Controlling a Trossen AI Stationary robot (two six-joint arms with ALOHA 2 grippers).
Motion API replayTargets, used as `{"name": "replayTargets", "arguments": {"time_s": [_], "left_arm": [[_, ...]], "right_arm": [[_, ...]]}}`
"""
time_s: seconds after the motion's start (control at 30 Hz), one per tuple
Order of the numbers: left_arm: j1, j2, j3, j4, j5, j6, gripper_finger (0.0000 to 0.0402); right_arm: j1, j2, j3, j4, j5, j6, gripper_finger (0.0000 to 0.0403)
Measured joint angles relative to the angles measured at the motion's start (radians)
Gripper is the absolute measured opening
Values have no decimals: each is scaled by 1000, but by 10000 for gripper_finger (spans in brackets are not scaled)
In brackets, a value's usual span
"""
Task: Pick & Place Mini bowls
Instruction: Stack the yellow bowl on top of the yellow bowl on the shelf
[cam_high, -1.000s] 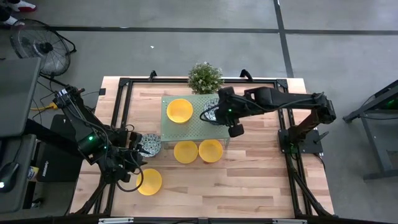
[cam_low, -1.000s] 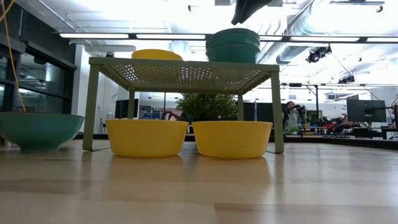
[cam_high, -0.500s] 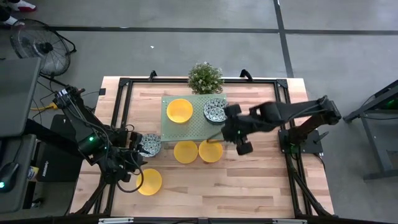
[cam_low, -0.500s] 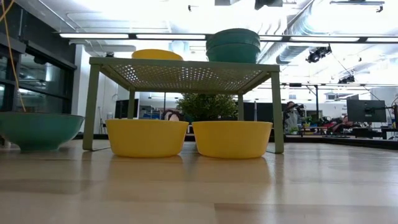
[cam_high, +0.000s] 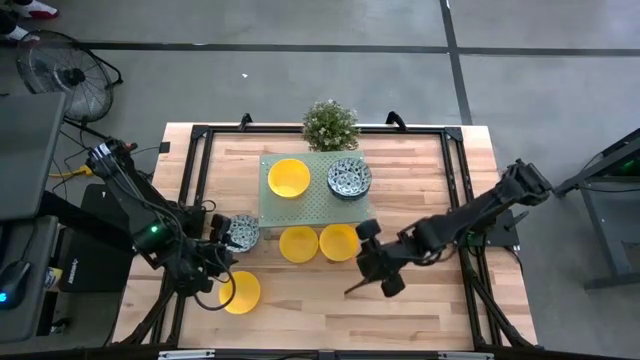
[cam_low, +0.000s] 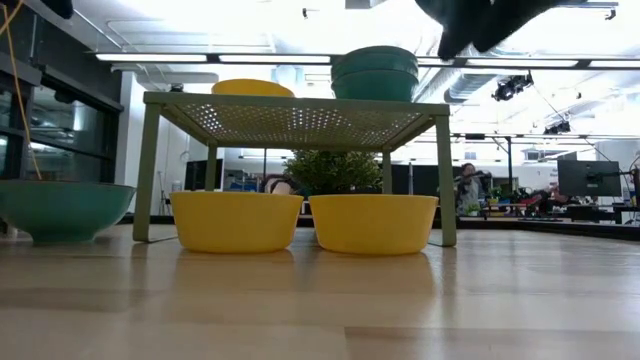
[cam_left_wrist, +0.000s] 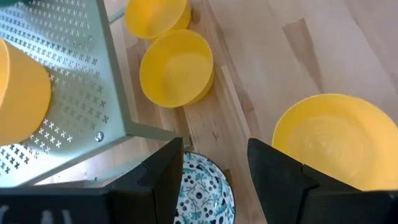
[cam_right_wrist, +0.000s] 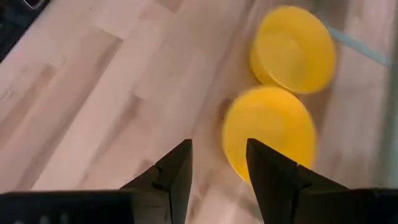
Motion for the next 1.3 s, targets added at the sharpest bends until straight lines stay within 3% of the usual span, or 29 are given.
{"name": "replayTargets", "arguments": {"time_s": [0.23, 0.33, 0.53, 1.3], "left_arm": [[0, 0, -9, 30, -5, 15, 175], [0, 0, -9, 37, -8, 27, 175], [0, 0, -9, 51, -11, 30, 175], [0, 0, -9, 110, -9, 68, 175]], "right_arm": [[-1, 0, -238, 288, 23, 16, 139], [-19, 0, -291, 361, 71, -10, 139], [-63, 4, -375, 541, 69, -56, 139], [-42, 87, -408, 693, 66, -102, 139]]}}
